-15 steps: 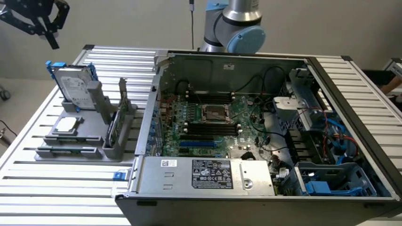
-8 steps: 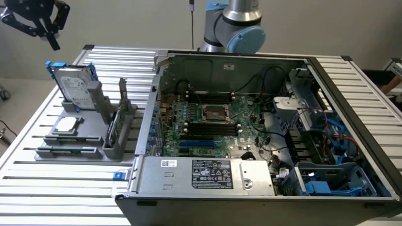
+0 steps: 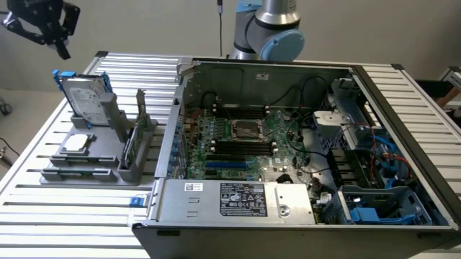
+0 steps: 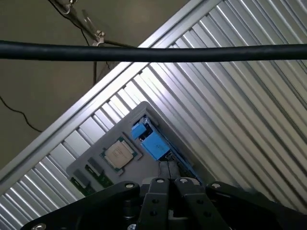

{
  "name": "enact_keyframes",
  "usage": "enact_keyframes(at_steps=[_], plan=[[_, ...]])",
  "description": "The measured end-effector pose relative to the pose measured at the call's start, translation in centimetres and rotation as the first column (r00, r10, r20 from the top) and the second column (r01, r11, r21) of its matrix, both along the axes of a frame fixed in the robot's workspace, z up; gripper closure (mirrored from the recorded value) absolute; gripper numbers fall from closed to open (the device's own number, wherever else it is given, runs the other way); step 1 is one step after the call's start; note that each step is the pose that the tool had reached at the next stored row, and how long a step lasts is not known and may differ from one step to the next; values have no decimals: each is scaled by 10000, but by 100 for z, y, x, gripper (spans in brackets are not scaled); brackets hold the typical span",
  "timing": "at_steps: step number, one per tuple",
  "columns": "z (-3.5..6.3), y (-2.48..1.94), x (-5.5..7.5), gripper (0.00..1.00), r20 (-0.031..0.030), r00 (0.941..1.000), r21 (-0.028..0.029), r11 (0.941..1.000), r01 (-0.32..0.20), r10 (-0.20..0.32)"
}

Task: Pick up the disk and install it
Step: 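Pick up the disk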

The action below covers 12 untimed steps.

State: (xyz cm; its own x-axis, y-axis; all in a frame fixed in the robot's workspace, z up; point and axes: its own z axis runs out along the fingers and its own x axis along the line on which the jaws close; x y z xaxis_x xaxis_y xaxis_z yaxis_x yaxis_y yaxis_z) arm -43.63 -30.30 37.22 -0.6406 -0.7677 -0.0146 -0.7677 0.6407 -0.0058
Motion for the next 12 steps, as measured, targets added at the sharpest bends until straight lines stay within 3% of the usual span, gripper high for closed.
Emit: enact_keyframes(at_steps=[6, 12], plan=[[-34, 0, 0, 89, -1, 9942, 0, 9942, -1071, 1071], [-63, 0, 0, 89, 0, 9771, 0, 9771, -2129, 2129]])
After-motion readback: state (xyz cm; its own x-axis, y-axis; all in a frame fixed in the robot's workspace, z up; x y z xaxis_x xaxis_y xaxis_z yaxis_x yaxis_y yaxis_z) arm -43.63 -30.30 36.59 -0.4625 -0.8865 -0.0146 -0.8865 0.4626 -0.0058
